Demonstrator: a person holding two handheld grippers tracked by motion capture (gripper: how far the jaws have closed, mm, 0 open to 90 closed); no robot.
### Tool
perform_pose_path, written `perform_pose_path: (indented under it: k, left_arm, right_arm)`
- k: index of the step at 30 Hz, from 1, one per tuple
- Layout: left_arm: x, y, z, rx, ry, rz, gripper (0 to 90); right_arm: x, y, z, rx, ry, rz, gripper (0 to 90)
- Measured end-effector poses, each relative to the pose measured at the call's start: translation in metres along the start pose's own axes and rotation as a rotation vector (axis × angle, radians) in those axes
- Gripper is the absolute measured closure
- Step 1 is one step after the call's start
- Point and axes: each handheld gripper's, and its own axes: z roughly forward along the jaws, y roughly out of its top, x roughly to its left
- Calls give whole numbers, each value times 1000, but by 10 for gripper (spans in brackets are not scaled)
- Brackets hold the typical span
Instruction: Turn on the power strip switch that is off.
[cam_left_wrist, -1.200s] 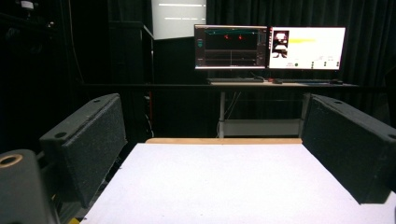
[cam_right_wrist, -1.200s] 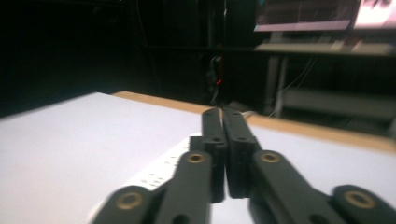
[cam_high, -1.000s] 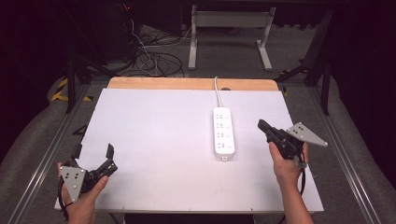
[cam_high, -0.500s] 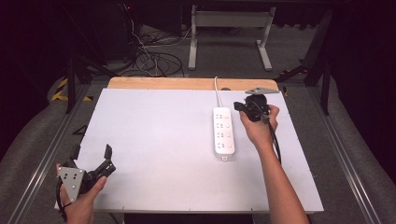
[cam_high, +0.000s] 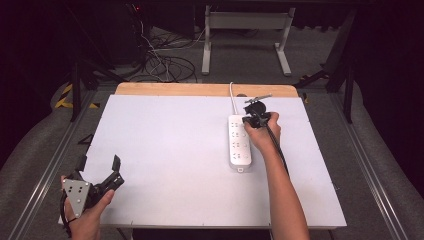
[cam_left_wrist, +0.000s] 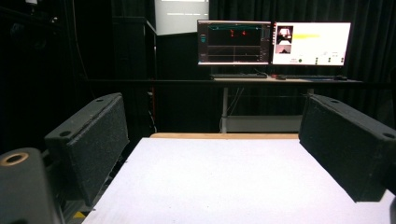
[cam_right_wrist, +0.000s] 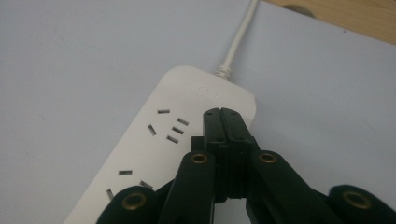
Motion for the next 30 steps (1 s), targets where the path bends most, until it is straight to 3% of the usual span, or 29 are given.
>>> perform_pose_path:
  k: [5,7,10,14,15,16,17,18,20,23,28,30]
  left_arm:
    - [0,0,0,2,-3,1,89]
    - [0,0,0,0,-5,0,89]
    - [0,0,-1,0,-2,-1,90]
    - [1,0,-2,0,1,-1,90]
    - [2,0,-2,1,3,-2,90]
    - [2,1,-3,1,5,-2,90]
    - [2,1,-3,0,5,-2,91]
    - [2,1,-3,-1,4,-2,91]
    - [2,1,-2,-2,3,-5,91]
    - [0,0,0,5,1,-10,90]
    - [-1,-1,1,8,-5,-6,91]
    - [-1,-1,1,8,-5,-9,91]
  right_arm:
    - [6,-1,6,-8,-13,-9,900]
    - [7,-1,7,-7,3,-15,900]
    - [7,-2,8,-12,-9,-3,900]
    - [11,-1,8,1,-38,-30,900]
    - [10,-1,8,5,-68,-33,900]
    - [9,-2,7,21,-134,-59,900]
    - [5,-4,6,10,-94,-27,900]
    - [3,-5,6,3,-79,-31,900]
    - [5,-6,5,3,-82,-74,900]
    - [4,-7,4,-2,-69,-87,900]
    - [-2,-13,3,-95,-8,-18,900]
    - [1,-13,5,-89,-3,-34,900]
